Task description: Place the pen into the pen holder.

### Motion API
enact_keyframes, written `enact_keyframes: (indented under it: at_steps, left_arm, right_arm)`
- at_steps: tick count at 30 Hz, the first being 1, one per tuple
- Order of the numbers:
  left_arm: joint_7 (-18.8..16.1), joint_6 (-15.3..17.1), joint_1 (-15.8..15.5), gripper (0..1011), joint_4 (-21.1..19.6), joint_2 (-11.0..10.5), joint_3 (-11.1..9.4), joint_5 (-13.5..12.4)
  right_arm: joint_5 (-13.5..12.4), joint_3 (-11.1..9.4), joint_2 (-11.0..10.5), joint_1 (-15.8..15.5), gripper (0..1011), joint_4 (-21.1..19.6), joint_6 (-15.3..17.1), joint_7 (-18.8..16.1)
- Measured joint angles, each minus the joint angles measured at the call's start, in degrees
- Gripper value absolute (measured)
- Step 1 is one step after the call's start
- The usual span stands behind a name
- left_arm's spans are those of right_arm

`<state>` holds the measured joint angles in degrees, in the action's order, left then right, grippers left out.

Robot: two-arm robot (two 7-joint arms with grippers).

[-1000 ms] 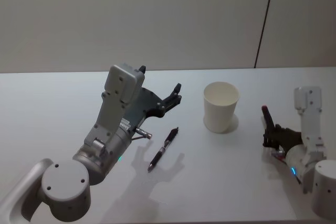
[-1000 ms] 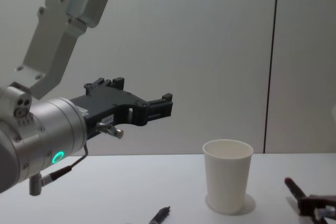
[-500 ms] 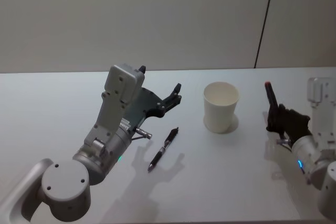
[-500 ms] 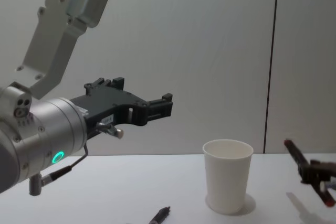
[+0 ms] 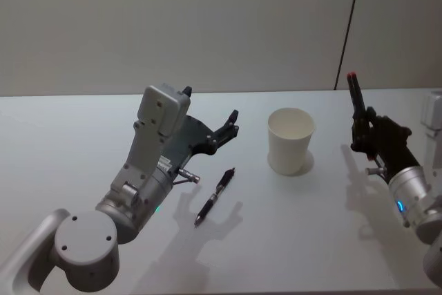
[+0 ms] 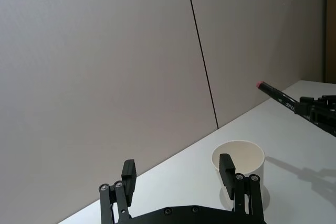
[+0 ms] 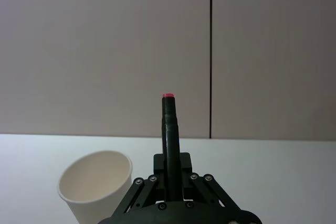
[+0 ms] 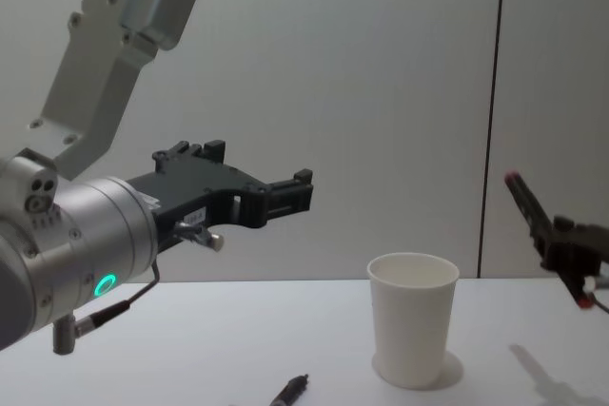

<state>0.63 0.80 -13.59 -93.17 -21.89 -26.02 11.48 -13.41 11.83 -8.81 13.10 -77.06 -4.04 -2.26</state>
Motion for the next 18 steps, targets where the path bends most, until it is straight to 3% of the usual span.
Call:
enact_keyframes:
  at_steps: [10,18]
  left_arm:
    - [0.0,0.0,0.0,1008,0.0,0.0,0.0,0.0]
    - [0.0,0.0,0.0,1009,0.0,0.0,0.0,0.0]
  right_arm:
    - [-0.3,-0.1,0.4,1.7,163,2.1,-9.3,-4.9]
    - [0.3,0.4,2.0,5.8,163,8.2,-16.0,-8.2]
